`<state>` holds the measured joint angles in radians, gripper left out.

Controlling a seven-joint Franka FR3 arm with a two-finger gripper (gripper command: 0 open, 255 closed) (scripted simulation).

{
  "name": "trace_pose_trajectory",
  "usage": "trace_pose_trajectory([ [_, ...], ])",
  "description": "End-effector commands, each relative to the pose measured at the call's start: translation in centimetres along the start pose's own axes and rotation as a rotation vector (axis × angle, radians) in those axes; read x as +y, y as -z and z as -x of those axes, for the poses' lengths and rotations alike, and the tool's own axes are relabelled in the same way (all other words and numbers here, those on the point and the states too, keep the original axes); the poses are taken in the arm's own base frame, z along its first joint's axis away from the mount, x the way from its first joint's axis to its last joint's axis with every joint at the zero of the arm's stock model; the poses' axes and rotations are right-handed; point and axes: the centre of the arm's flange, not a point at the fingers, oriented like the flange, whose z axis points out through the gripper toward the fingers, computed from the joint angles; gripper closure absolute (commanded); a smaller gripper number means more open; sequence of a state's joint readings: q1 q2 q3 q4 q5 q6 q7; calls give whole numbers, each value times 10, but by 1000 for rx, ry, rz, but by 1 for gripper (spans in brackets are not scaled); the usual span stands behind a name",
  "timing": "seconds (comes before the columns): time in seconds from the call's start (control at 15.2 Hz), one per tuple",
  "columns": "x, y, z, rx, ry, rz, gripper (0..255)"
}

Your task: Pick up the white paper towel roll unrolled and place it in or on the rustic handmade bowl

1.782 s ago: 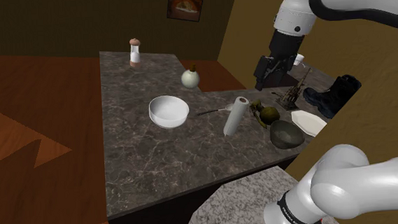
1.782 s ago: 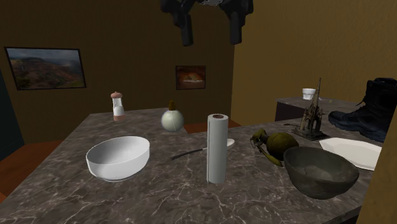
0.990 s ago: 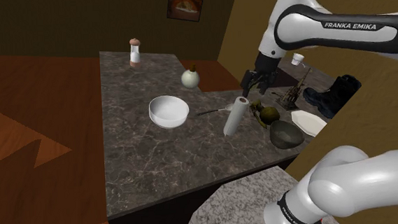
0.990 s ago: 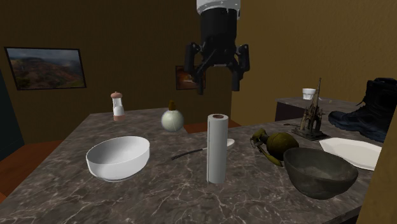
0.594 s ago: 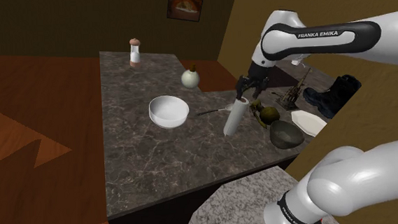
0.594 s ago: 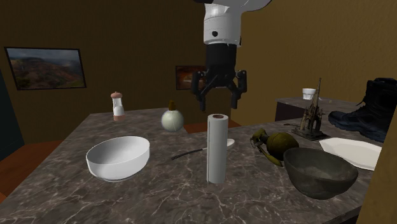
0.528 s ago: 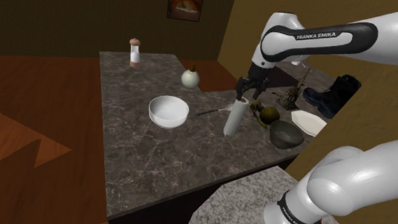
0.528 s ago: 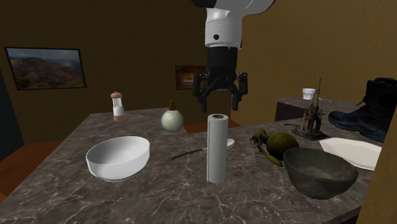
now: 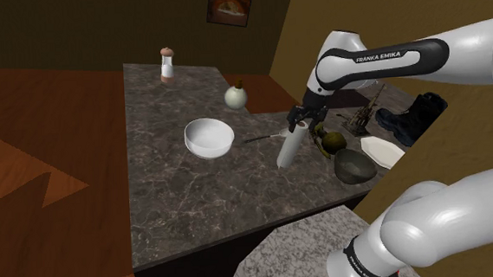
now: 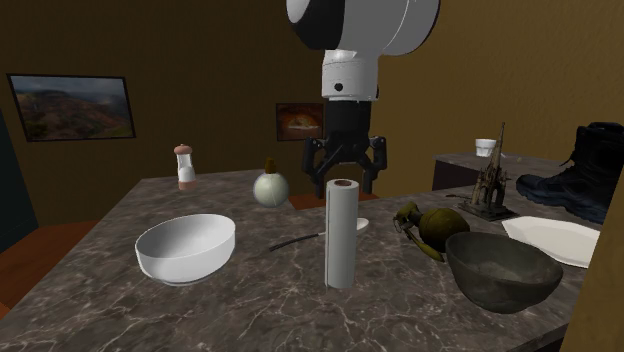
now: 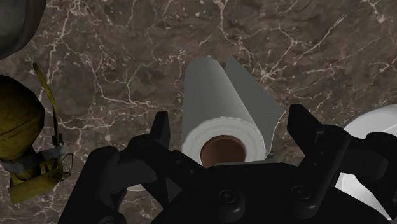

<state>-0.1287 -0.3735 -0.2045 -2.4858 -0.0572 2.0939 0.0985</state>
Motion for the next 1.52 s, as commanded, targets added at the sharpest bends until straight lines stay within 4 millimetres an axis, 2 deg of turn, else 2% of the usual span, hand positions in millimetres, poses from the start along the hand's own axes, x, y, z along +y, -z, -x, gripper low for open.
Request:
trace_pose_trajectory([
  [0.0, 0, -3, 0, 0, 0, 0, 0],
  [0.33, 0, -3, 0, 0, 0, 0, 0],
  [0.4, 0, -3, 0, 0, 0, 0, 255],
  [0.99, 0, -3, 0, 0, 0, 0, 255],
  [1.45, -1, 34, 1, 0, 0, 0, 255],
])
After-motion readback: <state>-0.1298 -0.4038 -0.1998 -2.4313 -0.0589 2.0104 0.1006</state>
